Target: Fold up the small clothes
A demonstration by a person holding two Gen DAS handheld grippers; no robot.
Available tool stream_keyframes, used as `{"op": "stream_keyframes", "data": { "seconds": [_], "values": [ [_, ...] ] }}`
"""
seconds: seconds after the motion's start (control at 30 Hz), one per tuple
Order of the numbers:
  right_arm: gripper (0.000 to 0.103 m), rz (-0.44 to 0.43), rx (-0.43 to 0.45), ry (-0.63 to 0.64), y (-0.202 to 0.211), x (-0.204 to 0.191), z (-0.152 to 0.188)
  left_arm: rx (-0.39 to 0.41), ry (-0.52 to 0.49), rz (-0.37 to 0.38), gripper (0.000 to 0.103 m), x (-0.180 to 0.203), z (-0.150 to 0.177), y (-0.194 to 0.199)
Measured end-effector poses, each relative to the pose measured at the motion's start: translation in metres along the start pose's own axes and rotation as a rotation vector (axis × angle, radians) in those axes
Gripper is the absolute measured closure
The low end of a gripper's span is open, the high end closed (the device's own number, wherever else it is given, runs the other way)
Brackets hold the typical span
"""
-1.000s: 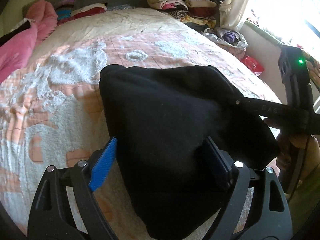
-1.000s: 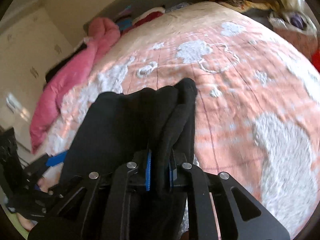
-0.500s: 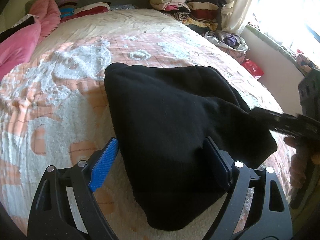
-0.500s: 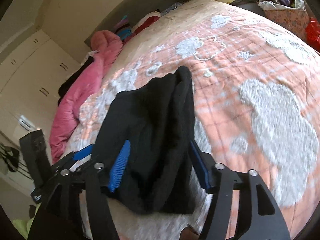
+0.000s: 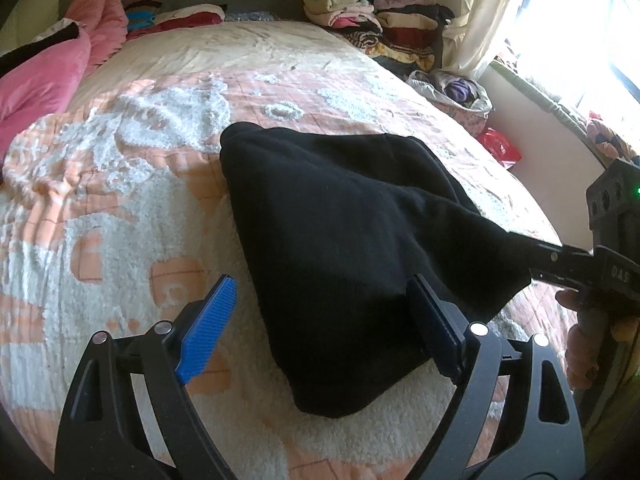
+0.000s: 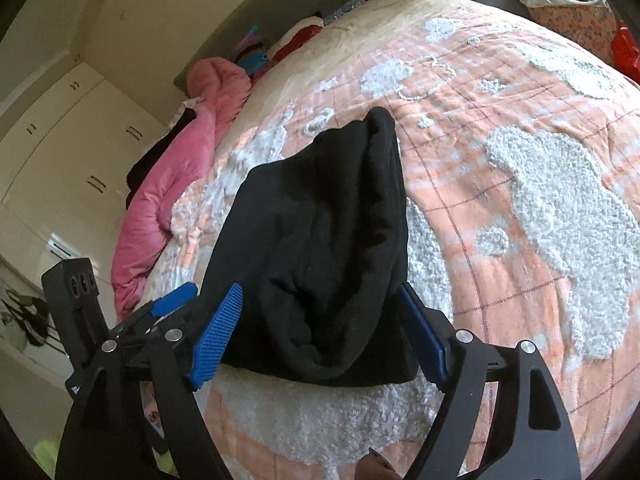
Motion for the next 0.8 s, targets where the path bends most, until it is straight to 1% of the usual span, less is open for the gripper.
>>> {"op": "stream_keyframes", "data": {
  "seconds": [0.03,0.07,0.13,0.2,0.3,0.4,0.43,0.47,0.53,0.6,0.67,0.7,0.77,0.8],
  "values": [
    [0.078,0.018,0.003,0.019,-0.001,-0.001,0.0,-0.016,-0.001,0.0,0.023,0.0,0.002,-0.004],
    [0.087,0.012,-0.005,0.026,-0.002,-0.004,0.002,-0.031,0.005,0.003,0.023,0.0,0.004,-0.007],
    [0.088,-0.016,0.005,0.028,0.003,-0.011,0.002,-0.025,0.011,0.01,0.023,0.0,0.005,-0.004],
    [0.088,-0.014,0.026,0.043,0.008,-0.012,0.001,-0.021,-0.001,0.009,0.023,0.001,0.006,-0.003],
    [0.089,0.046,0.032,0.036,0.006,0.004,0.0,-0.03,0.004,0.02,0.023,0.002,0.008,-0.005],
    [0.088,0.084,0.043,0.051,0.006,0.011,0.004,-0.034,0.004,0.025,0.023,0.003,0.01,-0.006],
    [0.085,0.095,0.049,0.056,0.006,0.011,0.005,-0.035,0.003,0.026,0.023,0.004,0.011,-0.006],
    [0.076,0.116,0.055,0.063,0.007,0.011,0.006,-0.036,0.003,0.027,0.023,0.004,0.01,-0.006],
    [0.065,0.158,0.068,0.076,0.009,0.013,0.007,-0.035,0.004,0.031,0.023,0.004,0.011,-0.004],
    [0.06,0.176,0.079,0.077,0.012,0.014,0.008,-0.031,0.006,0.032,0.023,0.004,0.01,-0.002],
    [0.045,0.194,0.095,0.079,0.016,0.014,0.01,-0.027,0.005,0.032,0.023,0.005,0.01,0.0],
    [0.044,0.203,0.105,0.084,0.019,0.015,0.011,-0.025,0.005,0.031,0.023,0.006,0.01,0.001],
    [0.027,0.228,0.124,0.095,0.025,0.014,0.014,-0.019,0.005,0.03,0.023,0.006,0.01,0.004],
    [0.025,0.234,0.133,0.098,0.028,0.014,0.015,-0.017,0.006,0.031,0.023,0.006,0.01,0.006]
  ]
}}
Point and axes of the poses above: each gripper's, at about its wrist camera, not at the fingertips, and y roughly against the way its jaws point, x to its right, z to its underside, the point moved 9 cm from there along -y, roughly the way its jaws point, and after that the axes turned 11 degrees about -y, right-handed, at the moved point
